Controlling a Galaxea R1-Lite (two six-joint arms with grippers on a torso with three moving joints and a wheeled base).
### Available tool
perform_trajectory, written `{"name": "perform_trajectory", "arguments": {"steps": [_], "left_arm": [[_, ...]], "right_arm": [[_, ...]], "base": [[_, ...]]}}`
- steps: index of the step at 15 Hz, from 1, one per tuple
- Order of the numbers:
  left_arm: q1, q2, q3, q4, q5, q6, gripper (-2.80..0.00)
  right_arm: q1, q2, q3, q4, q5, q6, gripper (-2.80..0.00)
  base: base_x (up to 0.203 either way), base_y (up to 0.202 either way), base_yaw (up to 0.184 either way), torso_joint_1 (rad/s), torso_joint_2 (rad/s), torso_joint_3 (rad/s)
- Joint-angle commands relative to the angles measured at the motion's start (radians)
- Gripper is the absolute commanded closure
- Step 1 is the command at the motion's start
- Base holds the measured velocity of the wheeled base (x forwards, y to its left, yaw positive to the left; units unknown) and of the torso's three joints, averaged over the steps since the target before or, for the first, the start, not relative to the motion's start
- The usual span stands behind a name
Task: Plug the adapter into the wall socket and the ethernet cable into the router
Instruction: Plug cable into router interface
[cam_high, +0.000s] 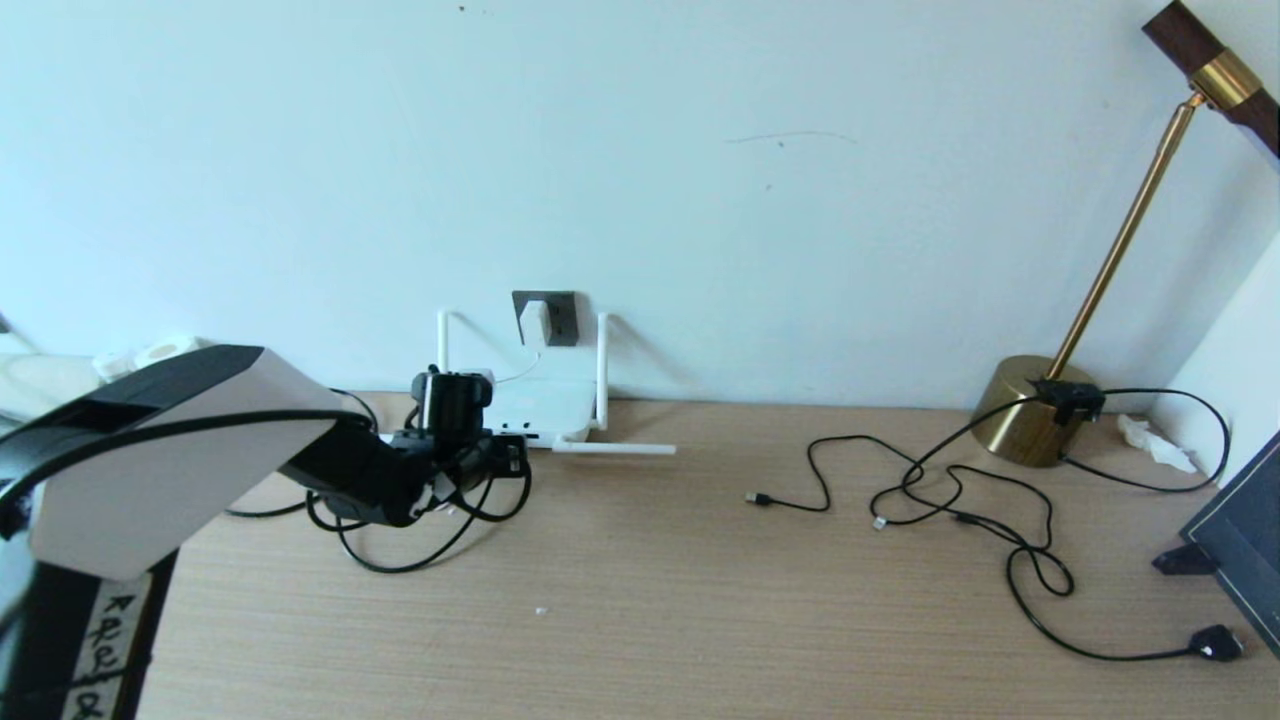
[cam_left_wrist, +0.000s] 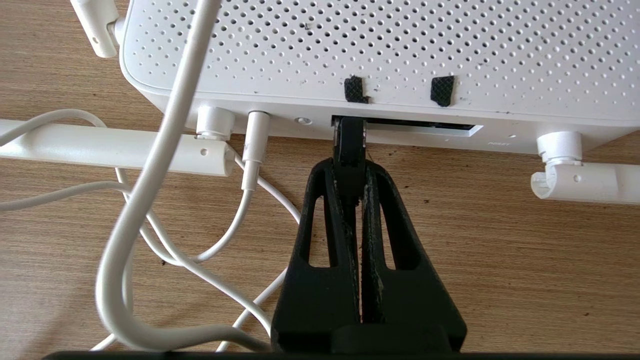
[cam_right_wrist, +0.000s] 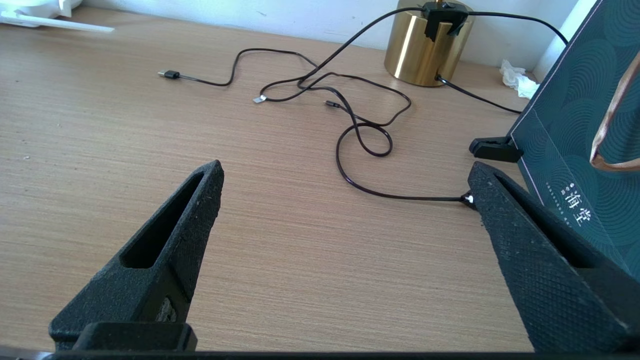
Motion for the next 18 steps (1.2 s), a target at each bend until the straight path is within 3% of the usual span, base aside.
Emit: {"name": "perform_trajectory", "arguments": {"steps": [1,16,17,18], "left_arm": [[-0.001,-0.004,0.0,0.001,0.002,-0.001,0.0],[-0.001,0.028,-0.011,0.006,-0.001,0.005,0.0],[0.0,0.031,-0.016,0.005,-0.002,0.005,-2.8],[0.0,0.033,-0.024,0.004,-0.002,0.005,-2.8]], "right_arm": [[0.001,0.002,0.0,0.0,0.0,-0.001,-2.8],[0.001,0.002,0.0,0.0,0.0,-0.001,-2.8],[0.001,0.002,0.0,0.0,0.0,-0.001,-2.8],[0.001,0.002,0.0,0.0,0.0,-0.001,-2.8]], "base": [[0.0,0.0,0.0,0.0,0.0,0.0],[0.0,0.0,0.0,0.0,0.0,0.0],[0.0,0.0,0.0,0.0,0.0,0.0],[0.0,0.0,0.0,0.0,0.0,0.0]]}}
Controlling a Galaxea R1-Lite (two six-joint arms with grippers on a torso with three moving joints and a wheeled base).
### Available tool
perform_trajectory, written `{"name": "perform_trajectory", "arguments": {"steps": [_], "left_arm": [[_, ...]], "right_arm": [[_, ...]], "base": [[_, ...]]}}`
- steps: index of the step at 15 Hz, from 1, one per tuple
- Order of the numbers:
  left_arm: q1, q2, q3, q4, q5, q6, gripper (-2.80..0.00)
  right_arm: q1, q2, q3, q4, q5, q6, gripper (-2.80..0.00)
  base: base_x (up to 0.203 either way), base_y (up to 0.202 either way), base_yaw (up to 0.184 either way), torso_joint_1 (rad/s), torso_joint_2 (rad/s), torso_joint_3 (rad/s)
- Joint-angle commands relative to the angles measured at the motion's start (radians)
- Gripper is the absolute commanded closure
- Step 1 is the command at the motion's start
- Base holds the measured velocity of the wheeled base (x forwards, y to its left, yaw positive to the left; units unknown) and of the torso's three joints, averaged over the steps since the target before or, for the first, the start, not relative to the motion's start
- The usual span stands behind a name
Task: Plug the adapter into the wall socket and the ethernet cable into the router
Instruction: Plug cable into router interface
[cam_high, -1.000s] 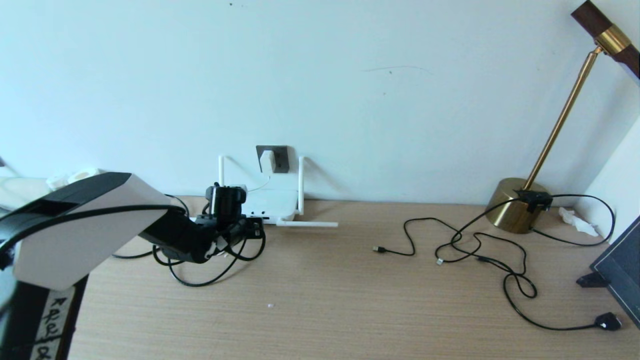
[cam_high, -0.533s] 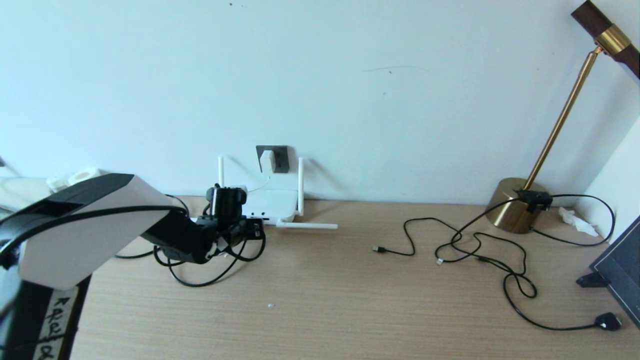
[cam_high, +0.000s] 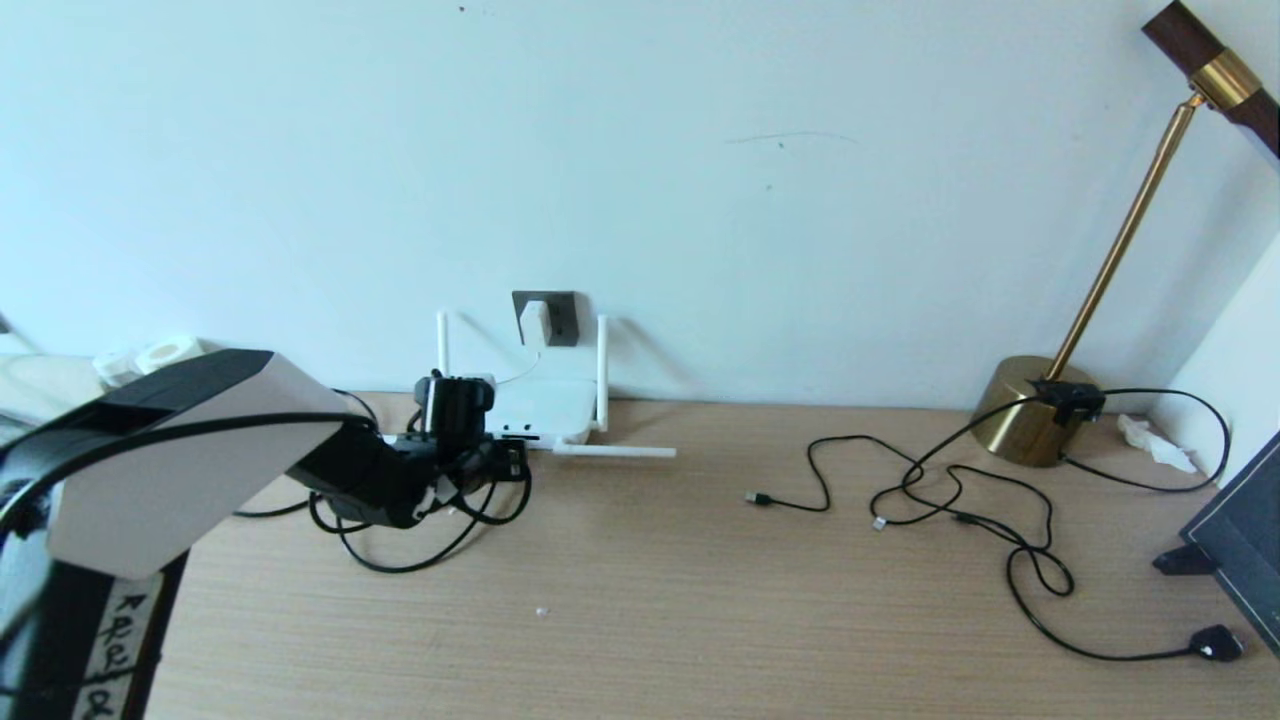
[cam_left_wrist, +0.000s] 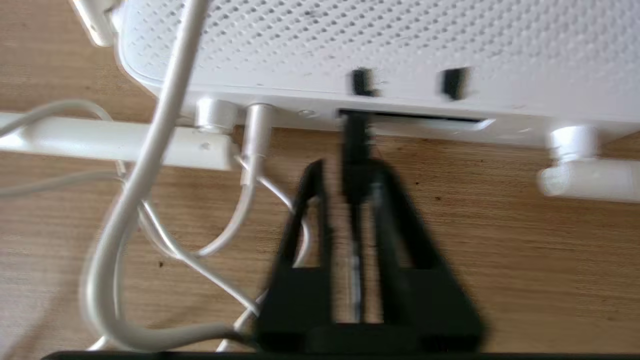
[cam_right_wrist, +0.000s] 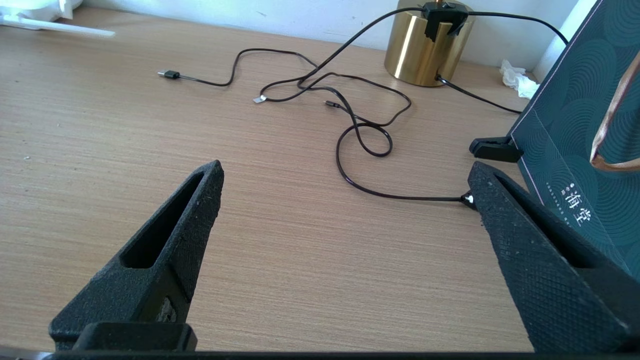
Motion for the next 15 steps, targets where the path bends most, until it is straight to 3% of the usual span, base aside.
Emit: {"name": "perform_trajectory", "arguments": {"steps": [1,15], "left_arm": [[0.0,0.012,-0.017,-0.009,0.002,-0.002,-2.8],[-0.019,-0.065,0.052,-0.013,0.005,-0.004,-2.8]], "right_arm": [[0.001,0.002,0.0,0.0,0.001,-0.001,-2.8],[0.001,0.002,0.0,0.0,0.001,-0.001,-2.8]], "base": [[0.0,0.0,0.0,0.0,0.0,0.0],[0.0,0.0,0.0,0.0,0.0,0.0]]}}
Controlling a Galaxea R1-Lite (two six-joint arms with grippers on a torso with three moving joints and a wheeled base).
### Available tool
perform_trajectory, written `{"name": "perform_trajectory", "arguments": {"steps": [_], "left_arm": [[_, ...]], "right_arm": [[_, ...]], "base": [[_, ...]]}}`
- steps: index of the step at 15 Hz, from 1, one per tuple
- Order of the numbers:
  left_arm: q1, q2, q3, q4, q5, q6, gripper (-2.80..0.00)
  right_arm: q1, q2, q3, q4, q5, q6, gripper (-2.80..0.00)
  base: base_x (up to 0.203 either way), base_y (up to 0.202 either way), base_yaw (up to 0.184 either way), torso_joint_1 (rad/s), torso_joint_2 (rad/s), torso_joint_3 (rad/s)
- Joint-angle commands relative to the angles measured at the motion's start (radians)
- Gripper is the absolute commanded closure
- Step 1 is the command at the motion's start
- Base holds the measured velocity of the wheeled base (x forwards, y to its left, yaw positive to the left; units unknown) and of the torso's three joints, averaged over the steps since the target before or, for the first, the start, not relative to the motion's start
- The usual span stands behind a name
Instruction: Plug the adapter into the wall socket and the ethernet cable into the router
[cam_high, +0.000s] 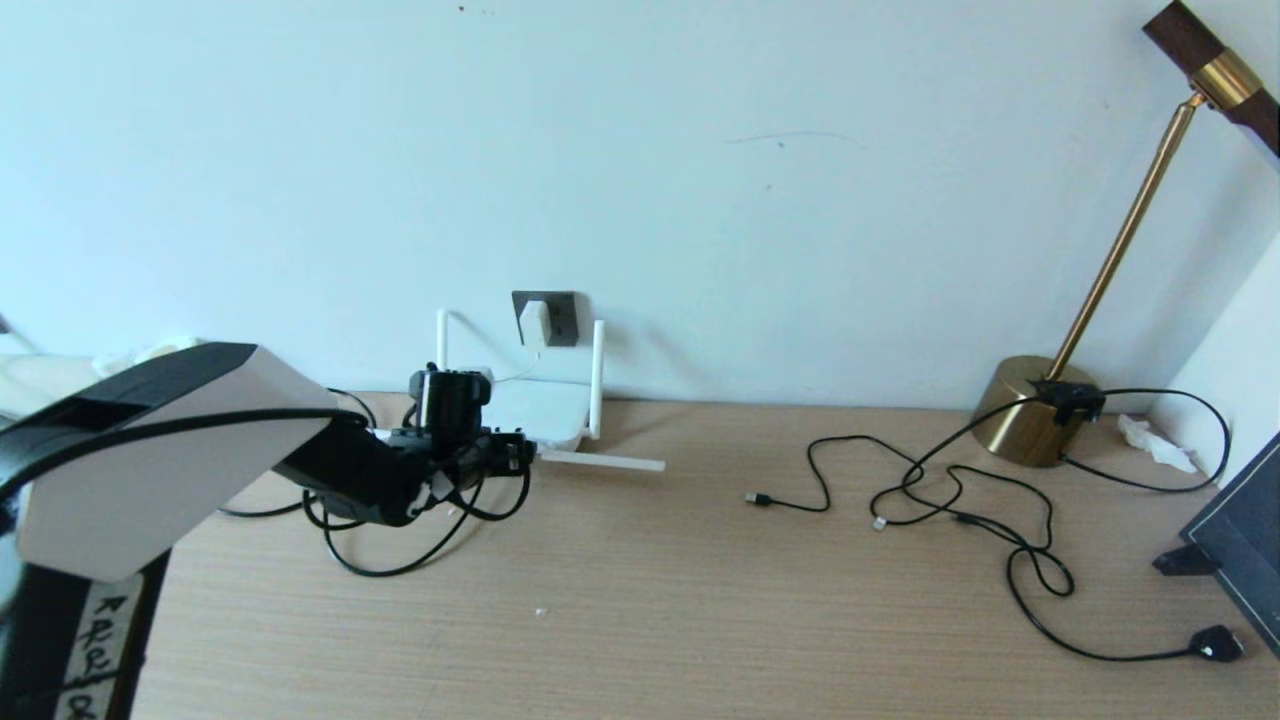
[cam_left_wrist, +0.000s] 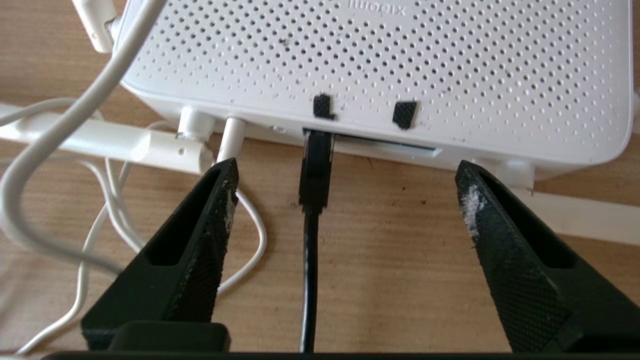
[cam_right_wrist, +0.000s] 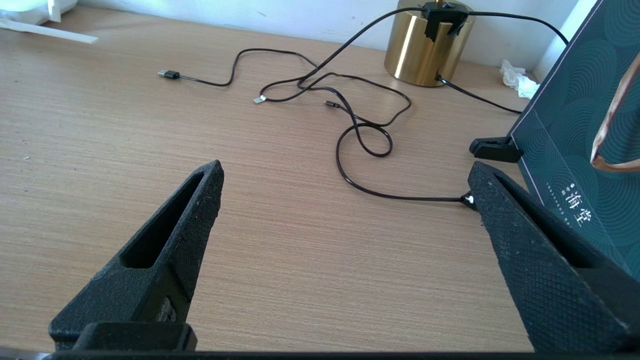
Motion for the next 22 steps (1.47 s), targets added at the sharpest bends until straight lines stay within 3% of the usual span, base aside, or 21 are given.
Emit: {"name": "perform_trajectory", "arguments": {"steps": [1,4,5,10,13,16,19,20,22], "left_arm": [[-0.025,-0.05,0.054,-0.004,0.003,-0.001,-2.8],[-0.069,-0.18,0.2,-0.045,0.014,0.001,-2.8],[-0.084,-0.24,0.258,-0.066,0.022,0.003,0.0],[-0.164,-0.69,0.446,-0.099,0.064,0.021,0.0],[-0.165,-1.026,0.504,-0.082,0.081,0.038,0.0],[-0.045,-1.395,0.664,-0.002,0.123,0.043,0.0],[0.107,-1.742,0.999,0.117,0.14,0.072,0.0],[0.138,-1.838,1.108,0.187,0.12,0.098,0.0],[0.176,-2.036,1.217,0.388,-0.005,0.142,0.0]], "right_arm": [[0.0,0.002,0.0,0.0,0.001,-0.001,-2.8],[0.0,0.002,0.0,0.0,0.001,-0.001,-2.8],[0.0,0.002,0.0,0.0,0.001,-0.001,-2.8],[0.0,0.002,0.0,0.0,0.001,-0.001,-2.8],[0.0,0.002,0.0,0.0,0.001,-0.001,-2.8],[0.0,0.002,0.0,0.0,0.001,-0.001,-2.8],[0.0,0.002,0.0,0.0,0.001,-0.001,-2.8],[0.0,0.002,0.0,0.0,0.001,-0.001,-2.8],[0.0,0.002,0.001,0.0,0.001,0.005,-2.8]], "base": [[0.0,0.0,0.0,0.0,0.0,0.0],[0.0,0.0,0.0,0.0,0.0,0.0],[0.0,0.0,0.0,0.0,0.0,0.0],[0.0,0.0,0.0,0.0,0.0,0.0],[0.0,0.0,0.0,0.0,0.0,0.0],[0.0,0.0,0.0,0.0,0.0,0.0],[0.0,0.0,0.0,0.0,0.0,0.0],[0.0,0.0,0.0,0.0,0.0,0.0],[0.0,0.0,0.0,0.0,0.0,0.0]]}}
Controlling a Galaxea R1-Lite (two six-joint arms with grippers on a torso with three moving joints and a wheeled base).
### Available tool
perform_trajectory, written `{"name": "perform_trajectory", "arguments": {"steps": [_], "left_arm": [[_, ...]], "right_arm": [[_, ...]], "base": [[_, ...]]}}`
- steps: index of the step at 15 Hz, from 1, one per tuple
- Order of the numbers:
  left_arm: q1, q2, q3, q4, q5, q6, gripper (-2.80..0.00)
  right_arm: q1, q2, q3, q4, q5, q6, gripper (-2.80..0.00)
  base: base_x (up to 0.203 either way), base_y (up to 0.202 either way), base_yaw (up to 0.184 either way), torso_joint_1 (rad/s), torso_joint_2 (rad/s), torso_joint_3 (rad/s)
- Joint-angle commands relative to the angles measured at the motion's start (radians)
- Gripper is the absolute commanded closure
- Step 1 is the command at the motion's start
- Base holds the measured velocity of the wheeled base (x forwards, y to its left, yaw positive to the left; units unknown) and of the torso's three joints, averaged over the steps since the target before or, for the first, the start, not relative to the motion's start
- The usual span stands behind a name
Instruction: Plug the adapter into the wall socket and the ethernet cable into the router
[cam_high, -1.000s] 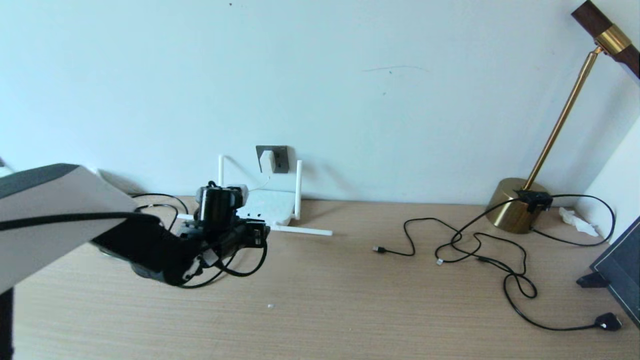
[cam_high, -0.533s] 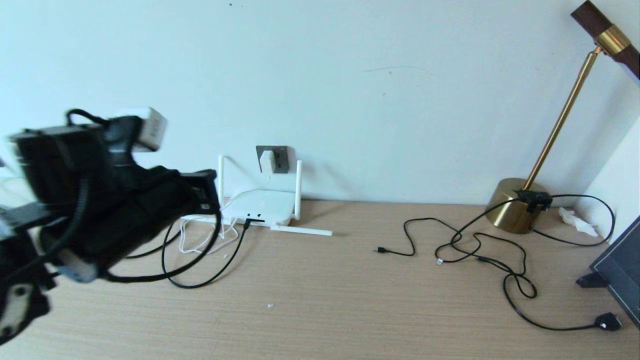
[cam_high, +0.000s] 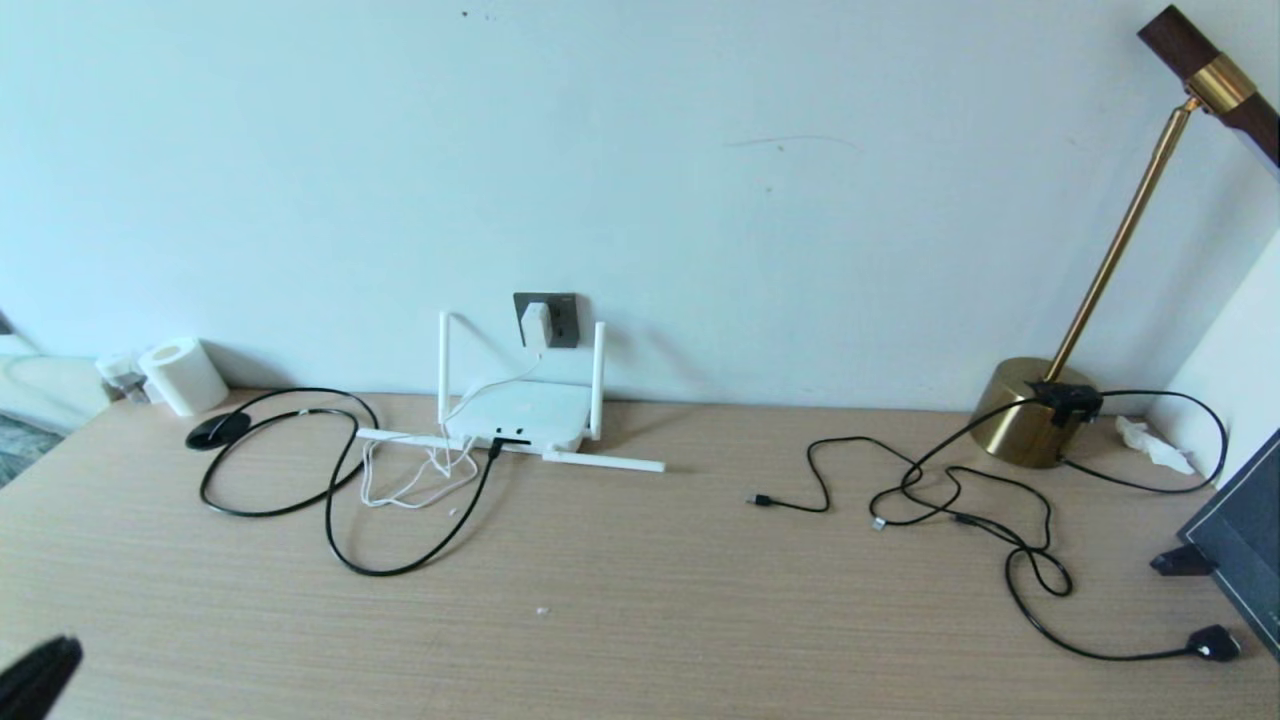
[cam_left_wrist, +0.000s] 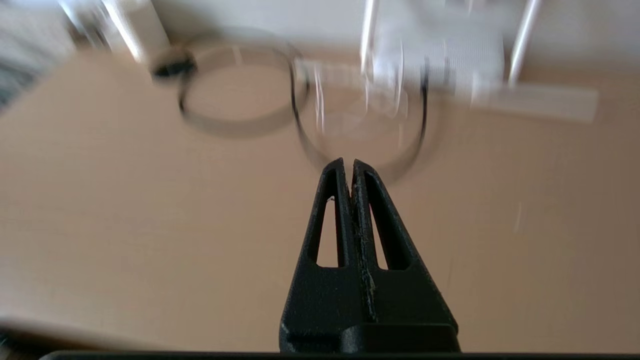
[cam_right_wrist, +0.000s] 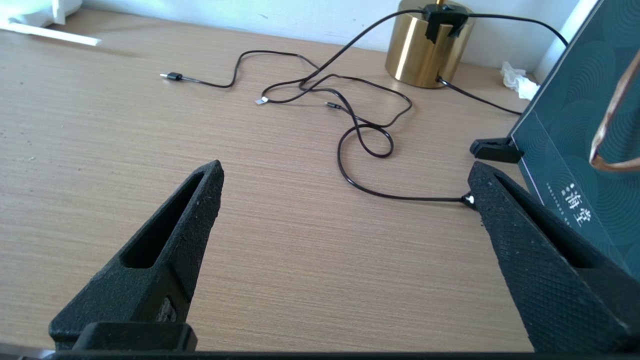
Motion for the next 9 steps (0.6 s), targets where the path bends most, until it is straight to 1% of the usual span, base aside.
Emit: {"name": "perform_trajectory", "arguments": {"steps": [1,3,4,5,6,7,8,9], "left_arm": [[0.051,-0.364,0.084,0.248,-0.136,0.029,0.0],[0.072,-0.506,0.065,0.372,-0.217,0.055,0.0],[0.083,-0.532,0.063,0.411,-0.255,0.049,0.0],[0.092,-0.527,0.064,0.432,-0.274,-0.003,0.0],[0.096,-0.521,0.065,0.441,-0.272,-0.077,0.0],[0.1,-0.518,0.066,0.443,-0.268,-0.095,0.0],[0.098,-0.518,0.066,0.442,-0.268,-0.095,0.0],[0.098,-0.518,0.066,0.442,-0.268,-0.095,0.0]], "right_arm": [[0.0,0.002,0.001,0.0,0.0,0.004,-2.8],[0.0,0.002,0.004,-0.001,0.002,0.003,-2.8],[-0.001,0.002,0.003,-0.001,-0.001,0.007,-2.8],[0.0,0.002,0.003,-0.001,-0.001,0.012,-2.8],[0.0,0.002,0.002,-0.001,-0.003,0.047,-2.8],[0.0,0.002,0.001,-0.001,-0.026,0.106,-2.8],[0.0,0.002,0.0,-0.001,-0.051,0.126,-2.8],[-0.001,0.002,0.0,0.0,-0.047,0.124,-2.8]], "base": [[0.0,0.0,0.0,0.0,0.0,0.0],[0.0,0.0,0.0,0.0,0.0,0.0],[0.0,0.0,0.0,0.0,0.0,0.0],[0.0,0.0,0.0,0.0,0.0,0.0],[0.0,0.0,0.0,0.0,0.0,0.0],[0.0,0.0,0.0,0.0,0.0,0.0],[0.0,0.0,0.0,0.0,0.0,0.0],[0.0,0.0,0.0,0.0,0.0,0.0]]}}
